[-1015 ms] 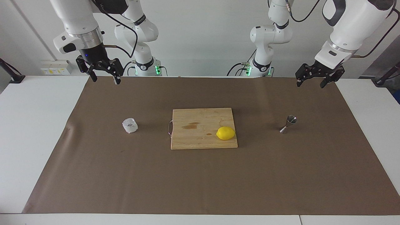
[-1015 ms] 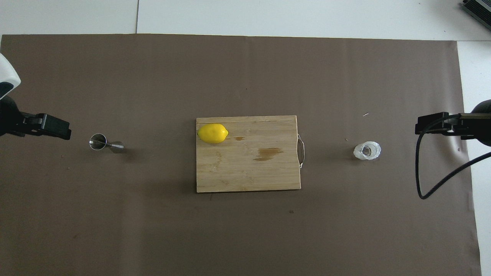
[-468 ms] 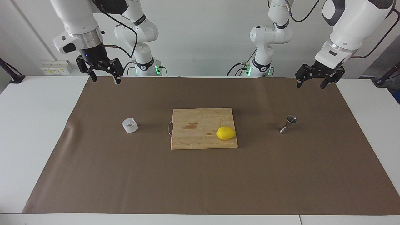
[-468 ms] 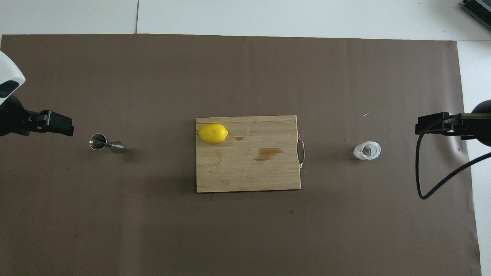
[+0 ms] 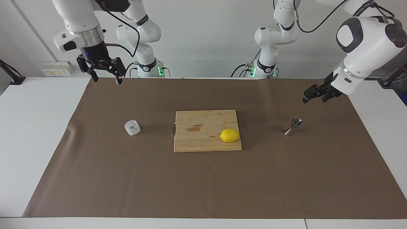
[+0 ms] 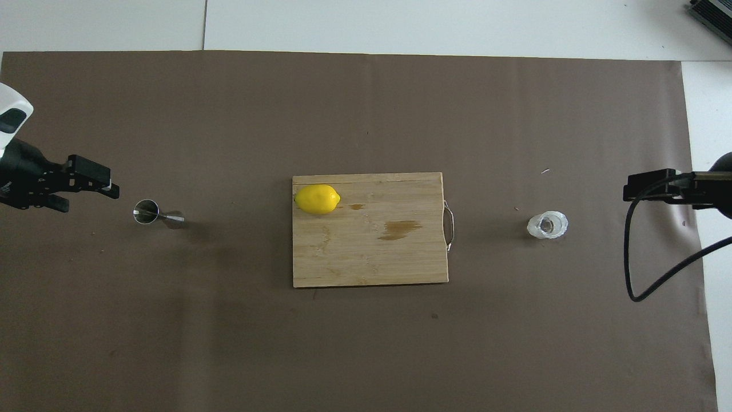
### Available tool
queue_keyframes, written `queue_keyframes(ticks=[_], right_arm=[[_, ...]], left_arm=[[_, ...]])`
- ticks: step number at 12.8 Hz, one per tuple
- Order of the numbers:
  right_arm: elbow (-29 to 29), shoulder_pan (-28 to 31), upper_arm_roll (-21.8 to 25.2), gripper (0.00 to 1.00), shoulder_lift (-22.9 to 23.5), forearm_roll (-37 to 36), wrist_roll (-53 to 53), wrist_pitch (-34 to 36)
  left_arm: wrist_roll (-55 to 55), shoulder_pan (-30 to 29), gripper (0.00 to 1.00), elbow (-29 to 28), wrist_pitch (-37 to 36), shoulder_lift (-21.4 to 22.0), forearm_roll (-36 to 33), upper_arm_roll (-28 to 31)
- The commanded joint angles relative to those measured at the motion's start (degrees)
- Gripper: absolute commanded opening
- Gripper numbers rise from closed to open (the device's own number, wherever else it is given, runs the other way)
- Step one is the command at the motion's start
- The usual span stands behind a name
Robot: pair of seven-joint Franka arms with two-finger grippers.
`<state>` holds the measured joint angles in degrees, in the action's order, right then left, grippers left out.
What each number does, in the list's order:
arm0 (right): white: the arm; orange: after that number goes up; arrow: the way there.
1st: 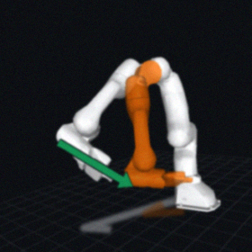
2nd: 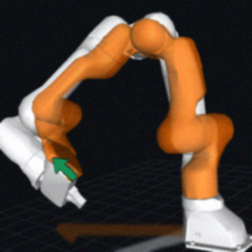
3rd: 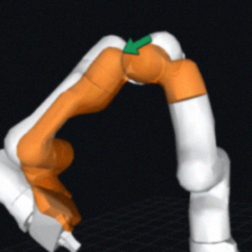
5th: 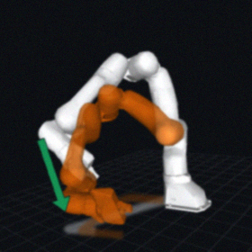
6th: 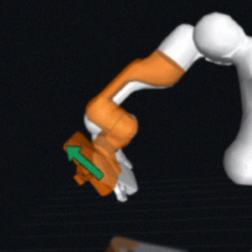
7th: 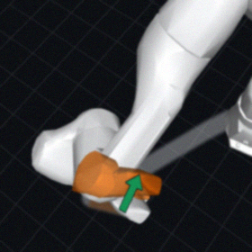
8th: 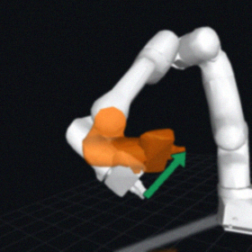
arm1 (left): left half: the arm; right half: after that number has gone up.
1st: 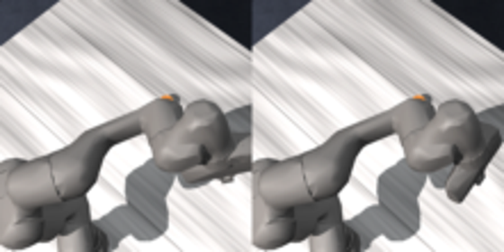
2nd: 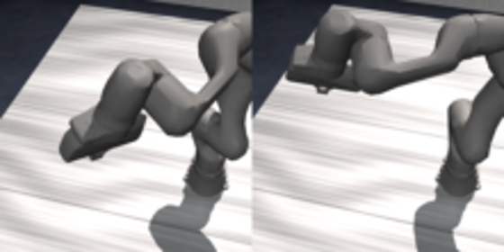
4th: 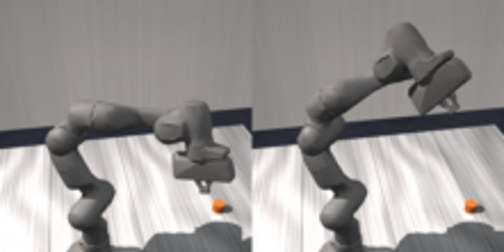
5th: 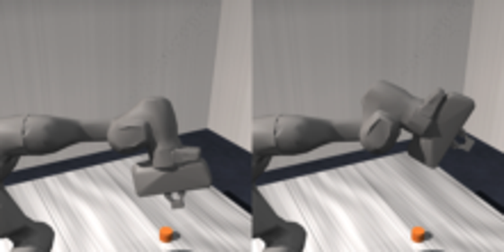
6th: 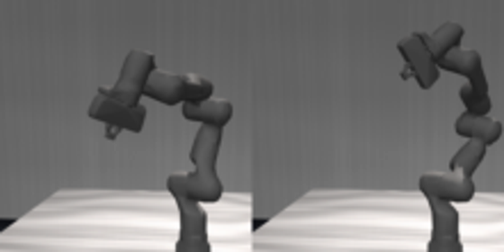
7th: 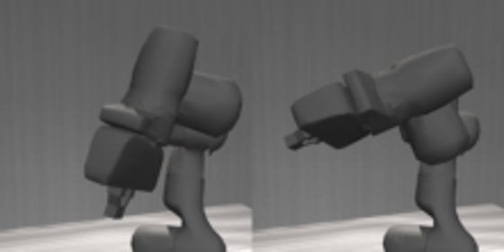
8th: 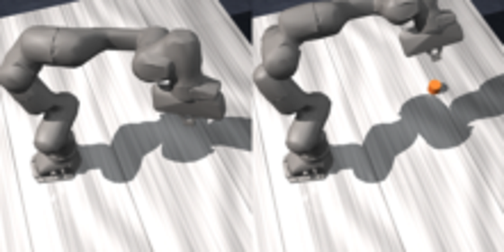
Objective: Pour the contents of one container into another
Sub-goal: 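Open the left gripper and move it toward the small metal cup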
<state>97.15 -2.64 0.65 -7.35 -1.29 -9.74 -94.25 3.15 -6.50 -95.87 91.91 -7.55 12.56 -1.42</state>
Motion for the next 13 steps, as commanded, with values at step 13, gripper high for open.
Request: queue_keyframes(ticks=[13], right_arm=[[-0.03, 0.62, -0.12, 1.00, -1.00, 1.20, 0.34, 0.74]], left_arm=[[41.49, -15.99, 1.00, -1.41, -15.18, -13.28, 28.29, -1.39]])
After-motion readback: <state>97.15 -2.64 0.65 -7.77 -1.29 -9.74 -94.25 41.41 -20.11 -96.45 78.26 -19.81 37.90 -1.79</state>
